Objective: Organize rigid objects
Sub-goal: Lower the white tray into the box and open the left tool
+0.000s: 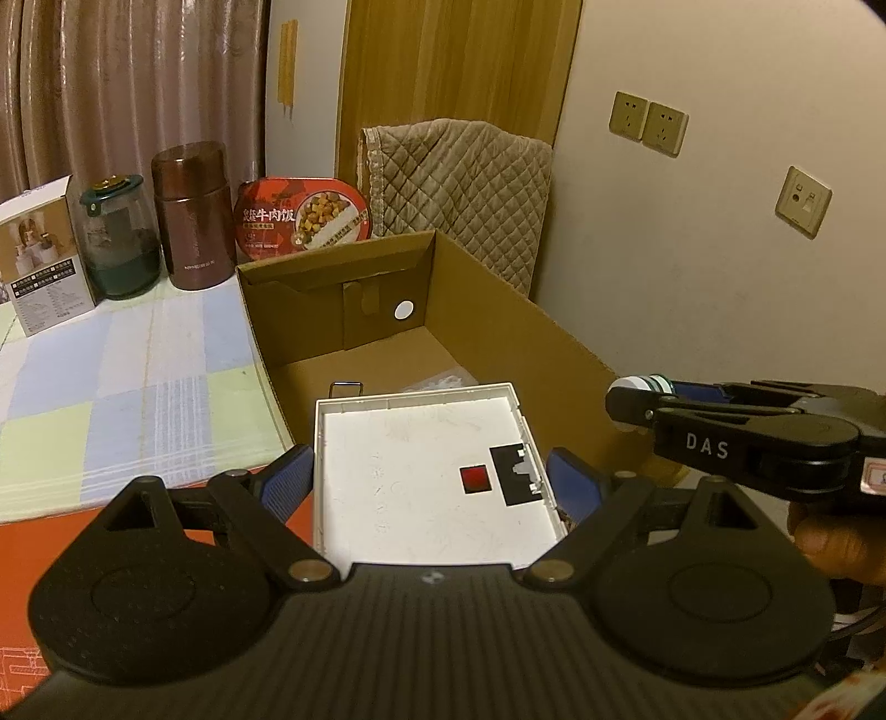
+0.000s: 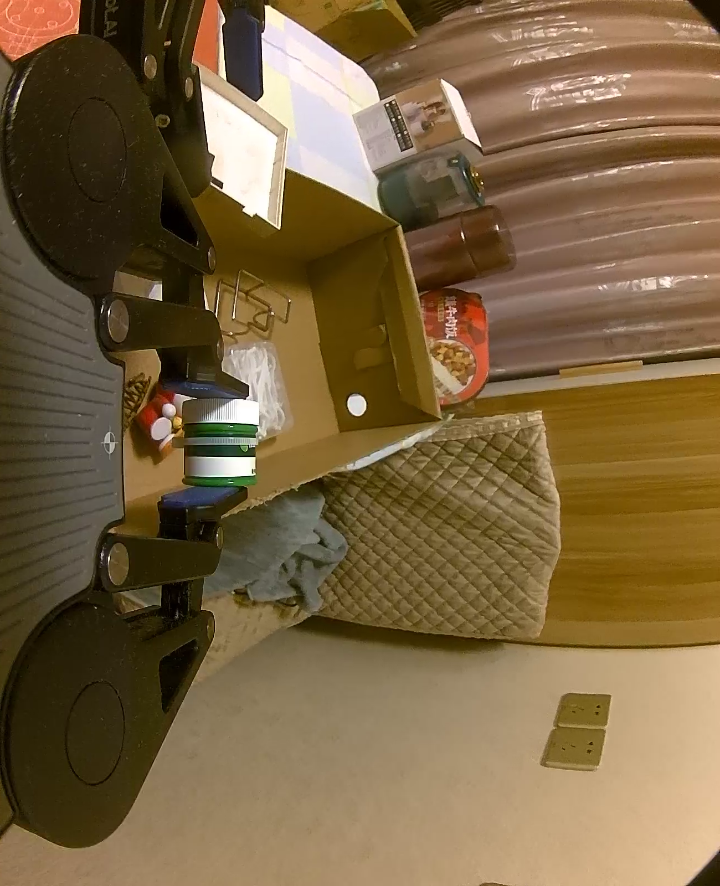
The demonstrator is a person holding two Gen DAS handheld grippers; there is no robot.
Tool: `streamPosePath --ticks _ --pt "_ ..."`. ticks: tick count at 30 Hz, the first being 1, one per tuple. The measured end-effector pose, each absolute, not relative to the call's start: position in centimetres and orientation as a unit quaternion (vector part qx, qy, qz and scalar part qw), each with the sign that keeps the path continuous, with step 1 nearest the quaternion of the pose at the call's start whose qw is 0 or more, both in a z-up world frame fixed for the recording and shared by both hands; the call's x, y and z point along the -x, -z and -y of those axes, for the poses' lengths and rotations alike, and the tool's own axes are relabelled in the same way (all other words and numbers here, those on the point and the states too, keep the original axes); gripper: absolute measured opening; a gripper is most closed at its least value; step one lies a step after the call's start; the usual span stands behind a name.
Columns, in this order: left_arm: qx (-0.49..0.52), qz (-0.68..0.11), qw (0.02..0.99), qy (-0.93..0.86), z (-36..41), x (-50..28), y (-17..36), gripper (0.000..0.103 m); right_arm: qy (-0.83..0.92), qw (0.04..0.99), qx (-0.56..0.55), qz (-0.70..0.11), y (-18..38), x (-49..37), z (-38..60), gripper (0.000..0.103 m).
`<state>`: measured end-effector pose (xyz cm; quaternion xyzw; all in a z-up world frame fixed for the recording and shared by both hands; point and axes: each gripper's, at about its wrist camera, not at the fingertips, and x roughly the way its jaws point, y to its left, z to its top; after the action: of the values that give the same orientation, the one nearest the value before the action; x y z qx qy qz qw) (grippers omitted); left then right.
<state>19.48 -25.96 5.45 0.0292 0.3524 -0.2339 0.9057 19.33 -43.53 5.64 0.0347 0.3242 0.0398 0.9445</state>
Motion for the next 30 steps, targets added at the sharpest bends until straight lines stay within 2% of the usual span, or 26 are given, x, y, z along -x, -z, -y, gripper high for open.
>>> streamPosePath --ticks 14,30 --pt "-0.039 -0.358 0.904 0.231 26.3 -22.8 -5.0 0.088 -0.043 0.941 -0.044 -0.333 -5.1 -20.9 43.9 0.029" --pt "-0.047 -0.367 0.899 0.233 26.6 -22.9 -3.9 0.088 -0.046 0.939 -0.050 -0.336 -4.7 -20.9 43.8 0.029"
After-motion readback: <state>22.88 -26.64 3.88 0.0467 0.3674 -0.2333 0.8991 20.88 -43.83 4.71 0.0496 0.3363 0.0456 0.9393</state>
